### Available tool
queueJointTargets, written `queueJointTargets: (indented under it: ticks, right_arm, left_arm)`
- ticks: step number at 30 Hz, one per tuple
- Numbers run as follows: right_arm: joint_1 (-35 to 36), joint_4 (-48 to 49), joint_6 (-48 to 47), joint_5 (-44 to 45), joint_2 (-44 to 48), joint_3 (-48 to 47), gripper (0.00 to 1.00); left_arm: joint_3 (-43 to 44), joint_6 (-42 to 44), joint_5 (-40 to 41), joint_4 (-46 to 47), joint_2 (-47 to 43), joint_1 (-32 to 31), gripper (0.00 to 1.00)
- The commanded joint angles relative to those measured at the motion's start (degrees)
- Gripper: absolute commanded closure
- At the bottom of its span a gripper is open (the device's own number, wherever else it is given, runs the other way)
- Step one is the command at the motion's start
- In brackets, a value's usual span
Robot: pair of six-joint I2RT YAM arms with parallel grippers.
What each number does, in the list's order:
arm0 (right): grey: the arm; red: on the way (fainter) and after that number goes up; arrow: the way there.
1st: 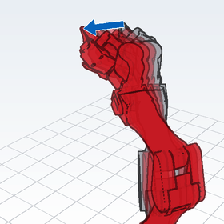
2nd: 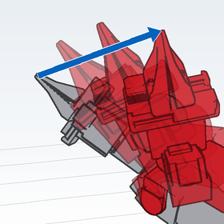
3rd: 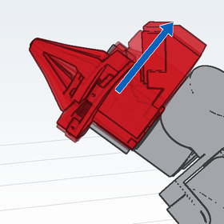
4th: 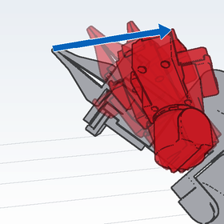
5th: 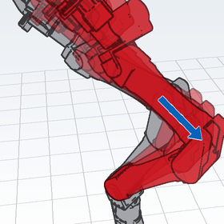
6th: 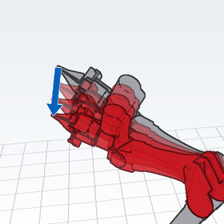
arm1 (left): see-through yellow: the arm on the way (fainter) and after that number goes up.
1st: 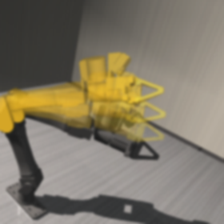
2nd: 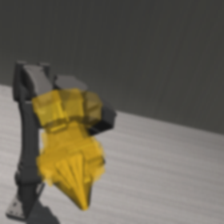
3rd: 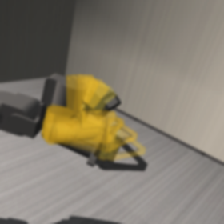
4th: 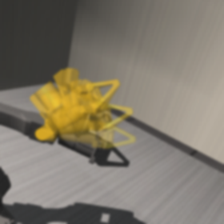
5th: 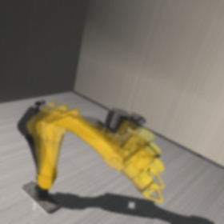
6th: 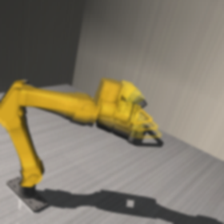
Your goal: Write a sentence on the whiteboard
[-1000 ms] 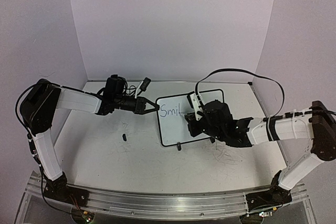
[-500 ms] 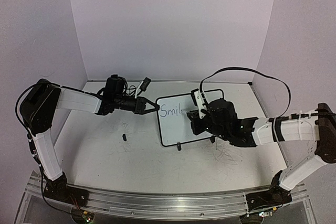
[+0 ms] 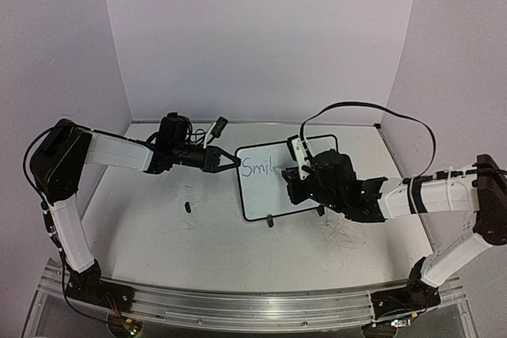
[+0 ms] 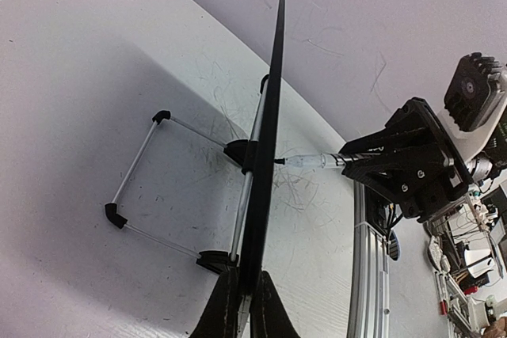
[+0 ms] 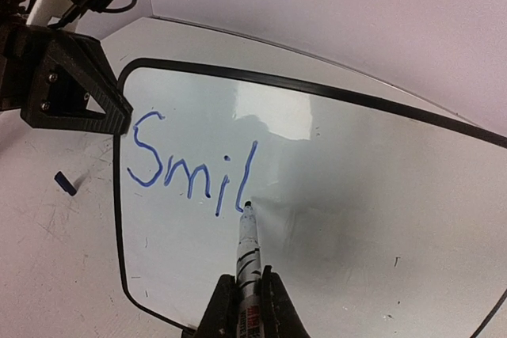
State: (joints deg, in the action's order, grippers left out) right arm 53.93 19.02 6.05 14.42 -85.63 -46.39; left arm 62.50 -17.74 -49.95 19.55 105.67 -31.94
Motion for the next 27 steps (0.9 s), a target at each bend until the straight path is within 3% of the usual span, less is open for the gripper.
queueJointTargets:
  ticks: [1,27]
  right_arm:
    - [-0.19,2.07,-0.3,2.63,-1.22,-2.39,1.0]
    - [-1.22,3.34,0.36,6.17,-0.94,-2.21,1.0]
  left_arm:
    - [0.64,-0.1,-2.0,-0.13,-1.17,0.05,1.0]
    - [0.63,-0.1,-2.01,-0.13,-1.25,0.04,1.0]
